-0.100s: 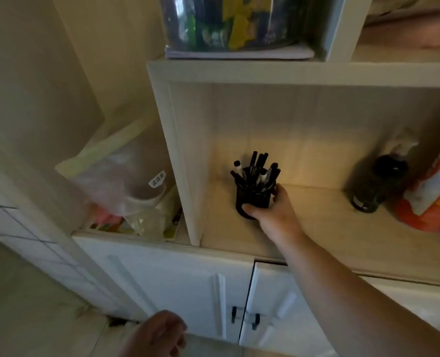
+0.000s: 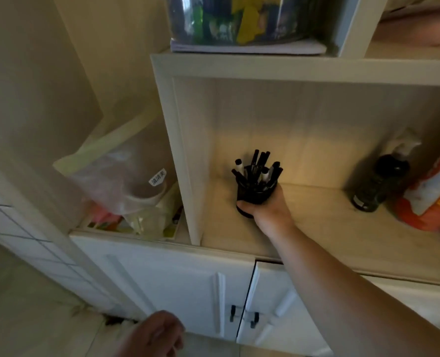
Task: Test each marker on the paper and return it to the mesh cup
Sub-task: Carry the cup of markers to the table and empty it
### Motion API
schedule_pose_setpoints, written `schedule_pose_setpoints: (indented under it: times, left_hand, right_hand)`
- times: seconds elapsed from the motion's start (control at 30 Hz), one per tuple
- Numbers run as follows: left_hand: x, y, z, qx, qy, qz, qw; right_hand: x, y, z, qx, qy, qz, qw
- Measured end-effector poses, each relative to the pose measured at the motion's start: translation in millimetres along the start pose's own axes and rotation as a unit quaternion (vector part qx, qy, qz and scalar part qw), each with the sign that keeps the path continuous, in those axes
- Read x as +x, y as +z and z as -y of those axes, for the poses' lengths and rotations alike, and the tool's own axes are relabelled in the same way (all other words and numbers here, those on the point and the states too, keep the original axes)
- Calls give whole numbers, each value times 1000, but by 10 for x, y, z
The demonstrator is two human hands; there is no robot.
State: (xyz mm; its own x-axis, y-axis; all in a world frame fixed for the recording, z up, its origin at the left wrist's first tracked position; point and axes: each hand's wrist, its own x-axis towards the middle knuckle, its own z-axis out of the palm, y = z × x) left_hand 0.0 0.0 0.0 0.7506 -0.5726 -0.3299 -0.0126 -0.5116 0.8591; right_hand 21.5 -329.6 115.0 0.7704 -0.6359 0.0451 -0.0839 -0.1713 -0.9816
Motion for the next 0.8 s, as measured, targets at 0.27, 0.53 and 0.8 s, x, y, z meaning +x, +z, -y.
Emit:
schedule_pose_setpoints:
  times: [0.27,0.53,0.8]
  left_hand:
    - [30,-398,-373,29,8,95,995]
    - [411,-652,-220,61,36,219,973]
    - [623,-402,-152,134,47,395,908]
  right_hand:
    - [7,192,-20,1,44,-93,995]
    - [-927,125,188,36,18,-228,973]
    - [-2667,346,42,12,115,-401,909]
